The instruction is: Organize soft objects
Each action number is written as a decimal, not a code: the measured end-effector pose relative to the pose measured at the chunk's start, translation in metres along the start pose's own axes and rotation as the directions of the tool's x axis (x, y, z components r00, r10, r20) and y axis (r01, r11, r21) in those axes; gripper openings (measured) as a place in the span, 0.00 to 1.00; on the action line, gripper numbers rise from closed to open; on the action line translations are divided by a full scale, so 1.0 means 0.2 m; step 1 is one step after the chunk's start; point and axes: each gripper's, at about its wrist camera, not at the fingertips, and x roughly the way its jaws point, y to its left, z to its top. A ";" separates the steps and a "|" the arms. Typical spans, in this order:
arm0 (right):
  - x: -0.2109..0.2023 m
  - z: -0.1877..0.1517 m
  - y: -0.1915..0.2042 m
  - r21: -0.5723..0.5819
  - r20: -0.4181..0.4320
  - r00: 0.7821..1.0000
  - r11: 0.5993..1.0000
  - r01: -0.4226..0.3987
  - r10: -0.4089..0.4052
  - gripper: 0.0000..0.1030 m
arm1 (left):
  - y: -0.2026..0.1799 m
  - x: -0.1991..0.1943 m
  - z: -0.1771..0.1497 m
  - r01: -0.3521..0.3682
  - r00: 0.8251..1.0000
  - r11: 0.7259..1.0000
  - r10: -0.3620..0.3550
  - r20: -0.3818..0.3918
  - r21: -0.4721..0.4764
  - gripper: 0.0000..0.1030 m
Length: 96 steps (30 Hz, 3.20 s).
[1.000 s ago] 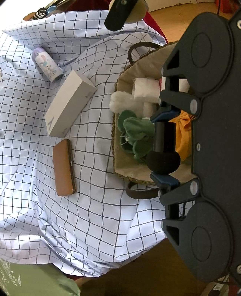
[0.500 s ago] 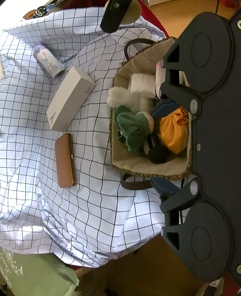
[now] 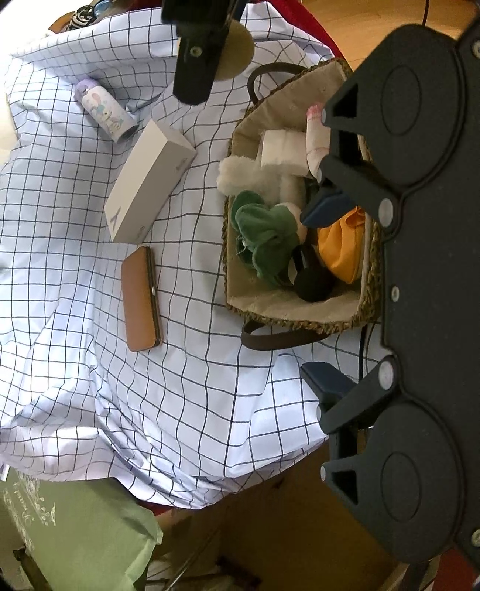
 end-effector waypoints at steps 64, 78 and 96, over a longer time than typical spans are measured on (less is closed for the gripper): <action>-0.13 -0.30 -0.22 -0.048 -0.054 0.959 0.960 0.277 -0.279 1.00 | -0.09 -0.19 -0.11 -0.066 0.994 0.998 0.064 0.090 0.015 0.91; -0.11 -0.30 -0.23 -0.040 -0.084 0.955 0.959 0.281 -0.283 1.00 | -0.09 -0.18 -0.12 -0.078 0.993 0.997 0.077 0.085 0.006 0.91; -0.10 -0.31 -0.24 -0.032 -0.099 0.954 0.960 0.280 -0.282 1.00 | -0.09 -0.18 -0.13 -0.101 0.992 0.995 0.100 0.080 0.012 0.92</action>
